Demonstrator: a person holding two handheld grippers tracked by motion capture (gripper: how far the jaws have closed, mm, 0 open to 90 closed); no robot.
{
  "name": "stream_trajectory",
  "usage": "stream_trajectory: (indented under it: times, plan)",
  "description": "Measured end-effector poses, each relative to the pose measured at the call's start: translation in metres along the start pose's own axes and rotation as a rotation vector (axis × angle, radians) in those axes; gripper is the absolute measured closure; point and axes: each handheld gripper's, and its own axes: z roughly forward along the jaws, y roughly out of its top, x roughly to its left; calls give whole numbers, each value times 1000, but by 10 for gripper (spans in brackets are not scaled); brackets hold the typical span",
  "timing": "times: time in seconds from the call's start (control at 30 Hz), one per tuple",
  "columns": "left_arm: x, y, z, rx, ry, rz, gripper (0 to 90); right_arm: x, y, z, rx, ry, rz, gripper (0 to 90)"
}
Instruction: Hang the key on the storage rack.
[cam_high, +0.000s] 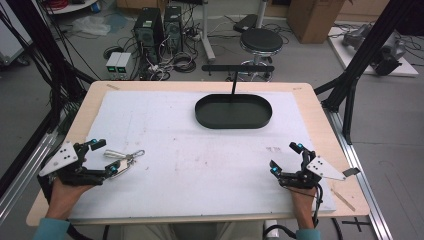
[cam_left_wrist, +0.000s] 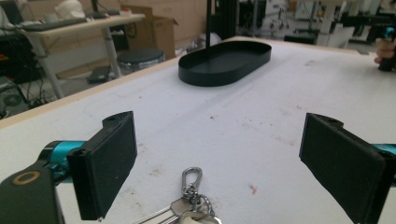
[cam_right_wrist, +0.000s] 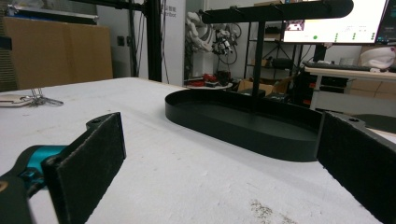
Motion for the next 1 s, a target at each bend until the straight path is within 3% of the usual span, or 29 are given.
stream_trajectory:
  times: [0.13,0.3,0.33,0.5,0.6,0.7,0.87,1.0]
  plan:
    - [12,14,0,61,-51,26,117,0,0,0,0,1,0,12]
    - [27,27,4,148,-60,64,117,0,0,0,0,1,3,12]
    - [33,30,6,184,-64,83,117,0,0,0,-1,1,0,12]
    - [43,36,10,254,-87,107,121,0,0,0,0,-2,2,12]
    - [50,38,13,312,-117,145,132,0,0,0,-1,-1,2,12]
    - [58,37,17,356,-146,142,137,0,0,0,-3,0,-5,12]
    - [70,32,25,465,-145,164,146,0,0,0,-3,0,-5,12]
    - [77,32,29,509,-155,165,155,0,0,0,-3,0,-4,12]
